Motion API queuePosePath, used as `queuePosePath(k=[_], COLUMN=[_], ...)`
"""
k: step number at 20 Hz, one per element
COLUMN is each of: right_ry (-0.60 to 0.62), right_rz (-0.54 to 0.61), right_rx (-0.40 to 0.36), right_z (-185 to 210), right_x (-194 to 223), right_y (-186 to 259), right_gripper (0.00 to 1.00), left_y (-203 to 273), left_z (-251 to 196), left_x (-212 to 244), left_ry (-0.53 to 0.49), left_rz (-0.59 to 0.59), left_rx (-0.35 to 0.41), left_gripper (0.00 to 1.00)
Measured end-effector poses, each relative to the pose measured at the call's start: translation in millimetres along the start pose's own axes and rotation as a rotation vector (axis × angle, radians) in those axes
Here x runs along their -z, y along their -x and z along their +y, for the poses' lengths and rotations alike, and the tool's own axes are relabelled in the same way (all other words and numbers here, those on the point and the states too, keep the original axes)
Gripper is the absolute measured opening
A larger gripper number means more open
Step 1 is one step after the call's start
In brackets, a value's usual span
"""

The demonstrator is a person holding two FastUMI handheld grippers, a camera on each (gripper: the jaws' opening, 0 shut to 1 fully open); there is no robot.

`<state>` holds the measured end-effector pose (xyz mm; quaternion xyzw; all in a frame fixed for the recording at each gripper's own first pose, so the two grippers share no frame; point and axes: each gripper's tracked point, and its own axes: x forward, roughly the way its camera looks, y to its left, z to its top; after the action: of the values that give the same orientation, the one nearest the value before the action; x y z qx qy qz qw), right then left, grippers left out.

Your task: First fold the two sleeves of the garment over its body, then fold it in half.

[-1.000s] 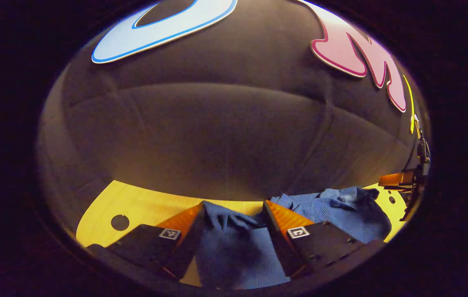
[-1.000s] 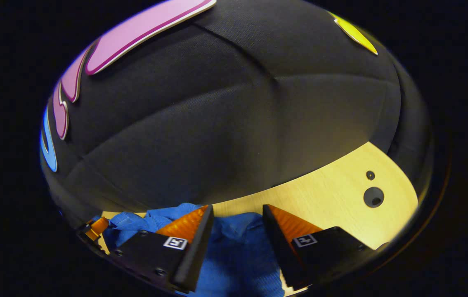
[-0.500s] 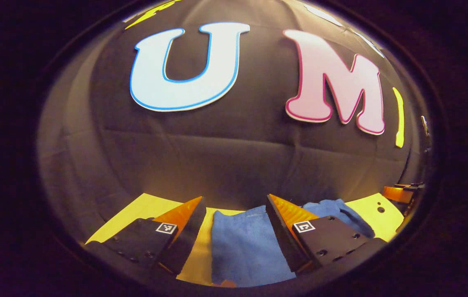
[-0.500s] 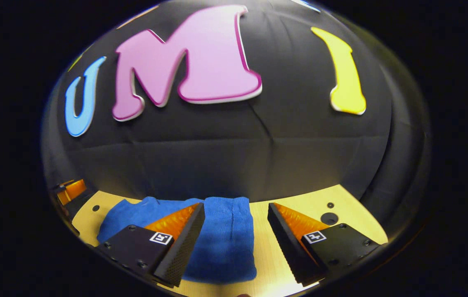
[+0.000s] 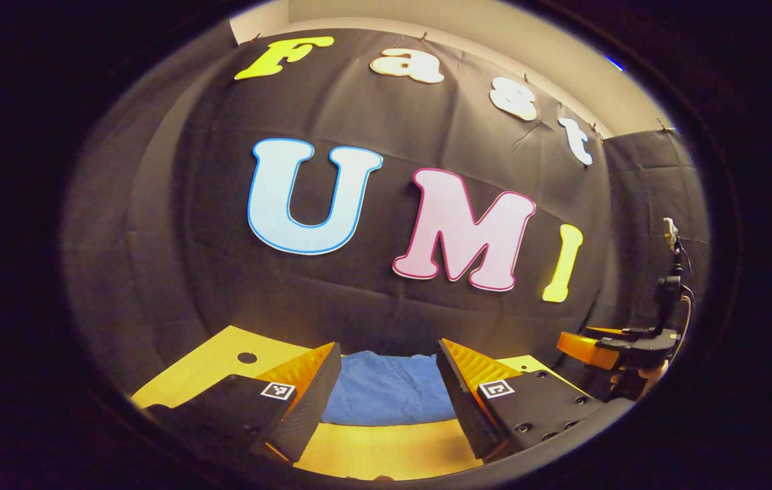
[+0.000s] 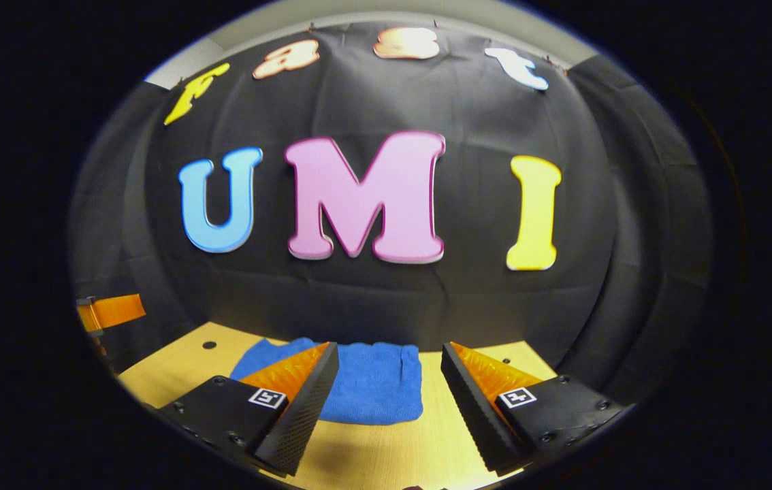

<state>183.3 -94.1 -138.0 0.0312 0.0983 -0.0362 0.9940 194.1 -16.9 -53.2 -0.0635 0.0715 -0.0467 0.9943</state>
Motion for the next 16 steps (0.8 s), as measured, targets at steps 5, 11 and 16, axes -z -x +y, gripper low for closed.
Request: queuePosePath(k=[5,11,16], right_ry=[-0.054,-0.08,-0.032], right_rz=[-0.084,-0.06,-0.053], right_rx=[0.006,-0.013,-0.022], right_z=[-2,4,20], right_x=[-57,-50,-45], right_y=[95,202,239], right_gripper=[0.96,0.97,0.97], left_y=[94,198,233], left_z=[-40,-60,-45], left_x=[-43,-45,-48], left_ry=[-0.076,-0.012,0.023], left_rz=[-0.076,-0.115,-0.205], left_rx=[0.069,0.07,0.036], left_gripper=[0.8,0.8,0.8])
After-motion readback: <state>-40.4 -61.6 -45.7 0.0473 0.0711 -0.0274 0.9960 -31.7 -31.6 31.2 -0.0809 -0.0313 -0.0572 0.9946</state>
